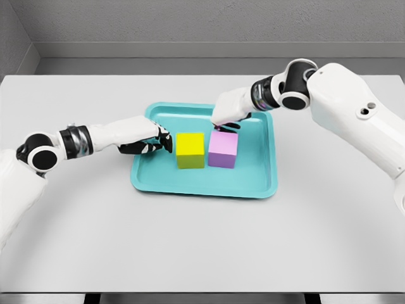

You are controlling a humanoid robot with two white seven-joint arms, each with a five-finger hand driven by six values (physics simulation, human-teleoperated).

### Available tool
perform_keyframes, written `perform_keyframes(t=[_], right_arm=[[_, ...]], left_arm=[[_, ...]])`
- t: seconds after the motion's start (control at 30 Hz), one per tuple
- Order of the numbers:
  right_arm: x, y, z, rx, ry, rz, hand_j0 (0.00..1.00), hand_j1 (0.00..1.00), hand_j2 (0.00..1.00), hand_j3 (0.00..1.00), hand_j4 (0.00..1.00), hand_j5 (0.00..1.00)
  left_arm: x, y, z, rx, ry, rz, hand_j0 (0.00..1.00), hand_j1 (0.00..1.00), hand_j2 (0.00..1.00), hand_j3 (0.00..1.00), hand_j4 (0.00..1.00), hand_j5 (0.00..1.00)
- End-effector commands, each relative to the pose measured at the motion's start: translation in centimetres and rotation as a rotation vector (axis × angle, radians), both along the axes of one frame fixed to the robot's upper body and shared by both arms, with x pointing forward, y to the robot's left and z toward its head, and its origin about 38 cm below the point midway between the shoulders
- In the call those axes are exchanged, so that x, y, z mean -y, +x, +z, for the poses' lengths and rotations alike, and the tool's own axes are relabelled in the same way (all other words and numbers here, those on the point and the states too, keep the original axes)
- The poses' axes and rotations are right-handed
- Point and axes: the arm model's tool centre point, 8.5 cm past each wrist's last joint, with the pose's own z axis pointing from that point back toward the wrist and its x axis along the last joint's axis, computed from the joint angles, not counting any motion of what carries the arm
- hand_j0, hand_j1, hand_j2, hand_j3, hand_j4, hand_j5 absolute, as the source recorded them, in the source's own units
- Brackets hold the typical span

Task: Push two cubes

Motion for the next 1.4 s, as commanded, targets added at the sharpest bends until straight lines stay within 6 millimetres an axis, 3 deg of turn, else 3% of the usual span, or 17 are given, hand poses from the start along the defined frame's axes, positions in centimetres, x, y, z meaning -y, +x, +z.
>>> perform_keyframes(t=[0.0,0.5,0.77,0.87,1.03,1.27,1.37], right_arm=[[-0.1,-0.1,-0.1,-0.001,-0.001,0.002,0.10,0.10,0.10,0.10,0.10,0.10],[0.2,0.3,0.5,0.009,0.001,-0.009,0.10,0.10,0.10,0.10,0.10,0.10],[1.4,1.6,3.4,0.107,-0.012,-0.036,0.10,0.10,0.10,0.10,0.10,0.10],[4.7,2.5,5.3,0.126,0.058,-0.119,0.10,0.10,0.10,0.10,0.10,0.10],[9.1,2.1,4.0,0.074,0.083,-0.198,0.11,0.11,0.11,0.11,0.11,0.11],[10.3,0.7,0.7,-0.042,0.147,-0.228,0.11,0.11,0.11,0.11,0.11,0.11],[11.6,0.3,1.4,-0.057,0.185,-0.243,0.11,0.11,0.11,0.11,0.11,0.11]], left_arm=[[0.1,0.0,0.0,-0.004,-0.006,0.000,0.46,0.46,0.46,0.46,0.46,0.46],[-0.3,-0.9,-0.8,-0.020,-0.012,-0.001,0.46,0.46,0.46,0.46,0.46,0.46],[-1.0,-0.1,-2.0,-0.063,-0.011,0.040,0.46,0.46,0.46,0.46,0.46,0.46],[-0.7,-0.2,-2.2,-0.065,-0.010,0.035,0.46,0.46,0.46,0.46,0.46,0.46],[-0.9,0.6,-2.5,-0.081,-0.010,0.054,0.46,0.46,0.46,0.46,0.46,0.46],[-0.3,1.2,-2.0,-0.074,-0.025,0.054,0.46,0.46,0.46,0.46,0.46,0.46],[-0.5,1.9,-1.1,-0.060,-0.030,0.064,0.46,0.46,0.46,0.46,0.46,0.46]])
